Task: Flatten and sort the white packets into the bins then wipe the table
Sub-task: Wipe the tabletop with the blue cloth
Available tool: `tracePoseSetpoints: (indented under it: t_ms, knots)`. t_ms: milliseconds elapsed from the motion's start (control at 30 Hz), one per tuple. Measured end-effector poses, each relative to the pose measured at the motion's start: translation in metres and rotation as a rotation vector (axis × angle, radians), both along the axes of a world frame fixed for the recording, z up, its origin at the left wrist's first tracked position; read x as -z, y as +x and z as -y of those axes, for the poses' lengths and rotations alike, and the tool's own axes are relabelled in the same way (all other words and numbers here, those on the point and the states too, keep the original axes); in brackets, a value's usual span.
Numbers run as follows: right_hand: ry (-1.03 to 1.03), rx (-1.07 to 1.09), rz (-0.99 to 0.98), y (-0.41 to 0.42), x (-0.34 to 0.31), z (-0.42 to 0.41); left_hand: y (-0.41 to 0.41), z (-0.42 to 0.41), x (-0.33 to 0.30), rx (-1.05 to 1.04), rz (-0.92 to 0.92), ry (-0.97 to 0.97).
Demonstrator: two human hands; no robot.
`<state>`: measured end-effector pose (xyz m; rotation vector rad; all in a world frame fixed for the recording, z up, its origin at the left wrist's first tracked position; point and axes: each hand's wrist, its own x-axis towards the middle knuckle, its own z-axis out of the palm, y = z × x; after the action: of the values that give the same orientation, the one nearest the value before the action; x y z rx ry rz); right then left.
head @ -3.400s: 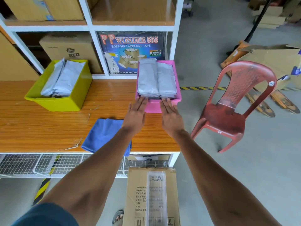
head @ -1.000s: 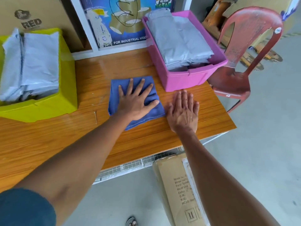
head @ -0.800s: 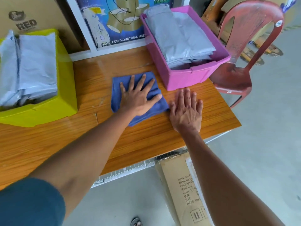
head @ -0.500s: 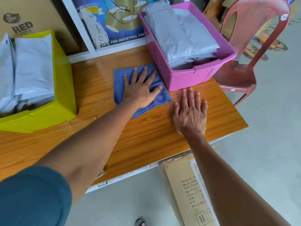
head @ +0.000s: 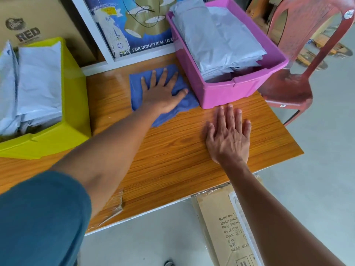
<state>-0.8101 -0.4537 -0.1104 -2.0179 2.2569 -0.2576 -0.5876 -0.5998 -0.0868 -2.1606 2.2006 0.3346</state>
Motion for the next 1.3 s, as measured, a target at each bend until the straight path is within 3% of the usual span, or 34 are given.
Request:
tracePoseSetpoints:
  t_ms: [167, 433, 700, 967, 1100, 1200, 1300]
  knots:
    - [-0.002, 0.005, 0.008, 0.001, -0.004, -0.001, -0.009, -0.054, 0.005, 0.128, 0.028, -0.042]
    - [0.010, 0.001, -0.027, -0.001, 0.001, 0.001, 0.004, 0.058, -0.003, 0.012, -0.045, -0.082]
    - [0.021, 0.005, -0.007, 0.001, -0.003, 0.000, -0.013, -0.039, 0.009, 0.131, 0.039, -0.107]
    - [0.028, -0.012, -0.023, 0.000, 0.000, 0.002, 0.003, 0.064, 0.000, 0.033, -0.031, -0.097]
    - [0.022, -0.011, -0.009, 0.001, -0.003, 0.000, -0.010, 0.004, 0.003, 0.009, -0.006, -0.102]
    - [0.030, -0.004, -0.005, 0.002, -0.004, 0.000, -0.016, -0.047, 0.009, 0.104, 0.052, -0.138]
    - [0.039, -0.013, -0.011, 0.001, -0.005, 0.000, -0.012, -0.021, 0.006, 0.091, 0.024, -0.113]
